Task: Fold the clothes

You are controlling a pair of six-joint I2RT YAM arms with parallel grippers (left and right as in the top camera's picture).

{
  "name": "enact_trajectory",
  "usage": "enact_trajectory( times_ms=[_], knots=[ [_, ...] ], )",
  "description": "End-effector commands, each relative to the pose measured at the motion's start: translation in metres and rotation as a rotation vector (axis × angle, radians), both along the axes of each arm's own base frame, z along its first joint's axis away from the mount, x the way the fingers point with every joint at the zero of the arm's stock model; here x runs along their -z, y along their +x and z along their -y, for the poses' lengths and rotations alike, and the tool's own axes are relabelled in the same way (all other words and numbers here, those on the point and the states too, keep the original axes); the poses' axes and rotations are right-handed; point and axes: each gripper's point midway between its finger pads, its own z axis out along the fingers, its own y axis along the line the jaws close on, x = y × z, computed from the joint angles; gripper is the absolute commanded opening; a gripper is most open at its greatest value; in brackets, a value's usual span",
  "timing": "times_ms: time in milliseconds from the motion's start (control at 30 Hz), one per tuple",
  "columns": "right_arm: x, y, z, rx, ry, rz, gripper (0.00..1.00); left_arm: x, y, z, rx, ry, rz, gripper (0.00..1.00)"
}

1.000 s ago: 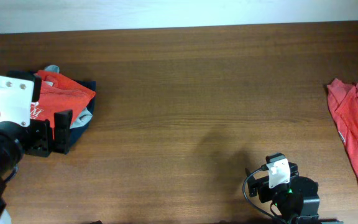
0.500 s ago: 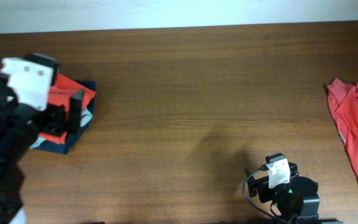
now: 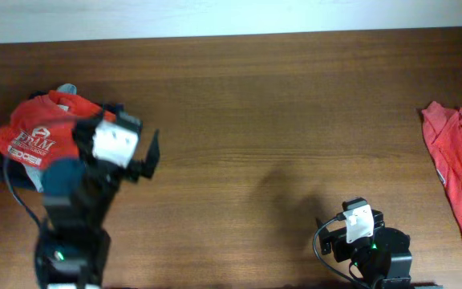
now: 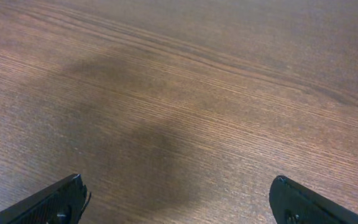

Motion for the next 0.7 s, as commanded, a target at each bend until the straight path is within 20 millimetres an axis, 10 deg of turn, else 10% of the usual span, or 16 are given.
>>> enact_trajectory(
  times_ms=[0, 333, 533, 667],
  knots=[
    [-0.001, 0.0, -0.002, -0.01, 0.0, 0.01, 0.98, 0.022, -0.026, 0.0, 0.002, -0.026, 0.047, 0.99],
    [-0.001, 0.0, -0.002, -0.01, 0.0, 0.01, 0.99, 0.101, -0.079, -0.01, -0.043, -0.024, 0.078, 0.99],
    [-0.001, 0.0, -0.002, -0.01, 0.0, 0.01, 0.98, 0.144, -0.077, -0.009, -0.04, -0.024, 0.058, 0.99],
    [-0.001, 0.0, -0.002, -0.01, 0.0, 0.01, 0.99, 0.138, -0.073, -0.01, -0.045, -0.034, 0.118, 0.99]
  ],
)
